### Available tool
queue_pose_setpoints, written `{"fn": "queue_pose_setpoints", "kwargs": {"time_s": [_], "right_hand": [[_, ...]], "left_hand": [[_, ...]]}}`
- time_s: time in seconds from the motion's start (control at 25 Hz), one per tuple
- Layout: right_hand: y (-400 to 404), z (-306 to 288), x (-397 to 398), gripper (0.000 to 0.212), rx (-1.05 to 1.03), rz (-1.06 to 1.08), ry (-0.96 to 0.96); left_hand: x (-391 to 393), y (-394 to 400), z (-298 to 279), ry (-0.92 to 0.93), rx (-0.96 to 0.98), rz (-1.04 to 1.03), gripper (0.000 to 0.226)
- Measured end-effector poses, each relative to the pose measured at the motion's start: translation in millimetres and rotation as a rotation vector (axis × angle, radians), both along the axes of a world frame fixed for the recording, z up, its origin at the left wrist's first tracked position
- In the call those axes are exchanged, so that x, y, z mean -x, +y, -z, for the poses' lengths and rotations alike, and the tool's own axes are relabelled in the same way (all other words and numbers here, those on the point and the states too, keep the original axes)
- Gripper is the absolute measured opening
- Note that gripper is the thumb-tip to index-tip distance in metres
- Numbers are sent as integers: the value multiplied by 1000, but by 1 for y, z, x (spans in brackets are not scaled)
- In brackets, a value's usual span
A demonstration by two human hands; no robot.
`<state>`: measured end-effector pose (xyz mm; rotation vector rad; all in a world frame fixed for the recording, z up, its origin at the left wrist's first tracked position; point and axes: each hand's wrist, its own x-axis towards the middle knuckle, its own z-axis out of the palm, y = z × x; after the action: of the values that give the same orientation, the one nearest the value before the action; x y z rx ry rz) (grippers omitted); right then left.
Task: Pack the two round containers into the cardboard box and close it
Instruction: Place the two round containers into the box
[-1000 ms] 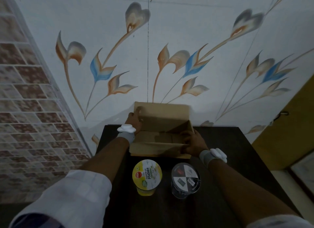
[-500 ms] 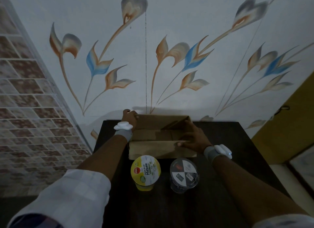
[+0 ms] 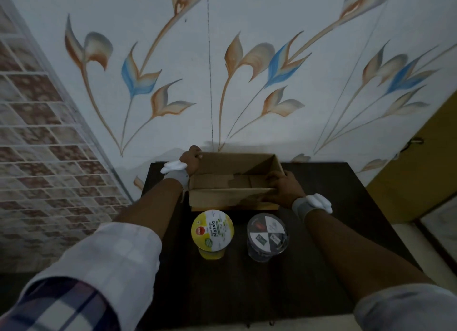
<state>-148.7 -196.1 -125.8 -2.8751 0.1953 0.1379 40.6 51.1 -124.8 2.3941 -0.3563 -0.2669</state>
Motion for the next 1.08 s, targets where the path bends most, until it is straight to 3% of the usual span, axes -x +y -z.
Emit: {"fn": "queue_pose_setpoints", "kwargs": {"time_s": [0.12, 0.32, 0.44, 0.56, 0.6, 0.68, 0.8, 0.96, 1.08], "right_hand": [[5, -13, 3, 54, -22, 21, 19], [19, -23, 22, 49, -90, 4, -157], [35, -22, 42, 59, -169, -63, -246], [52, -20, 64, 67, -239, -116, -143], [57, -20, 68, 69, -238, -128, -88], [64, -25, 77, 76, -185, -191, 41], [69, -26, 91, 92, -53, -281, 162], [71, -24, 104, 98, 28, -292, 168], [70, -33, 111, 93, -131, -262, 48]], "left_hand": [[6, 8, -9, -128, -224, 56, 44], [25, 3, -28, -287, -215, 127, 36], [41, 5, -26, -313, -162, 169, 31], [61, 9, -27, -357, -144, 229, 39], [71, 10, -31, -336, -138, 247, 33], [92, 14, -42, -309, -111, 300, 18], [125, 17, -47, -268, -92, 354, 18], [167, 18, -51, -189, -229, 463, 34], [191, 25, -52, -143, -320, 543, 63]]}}
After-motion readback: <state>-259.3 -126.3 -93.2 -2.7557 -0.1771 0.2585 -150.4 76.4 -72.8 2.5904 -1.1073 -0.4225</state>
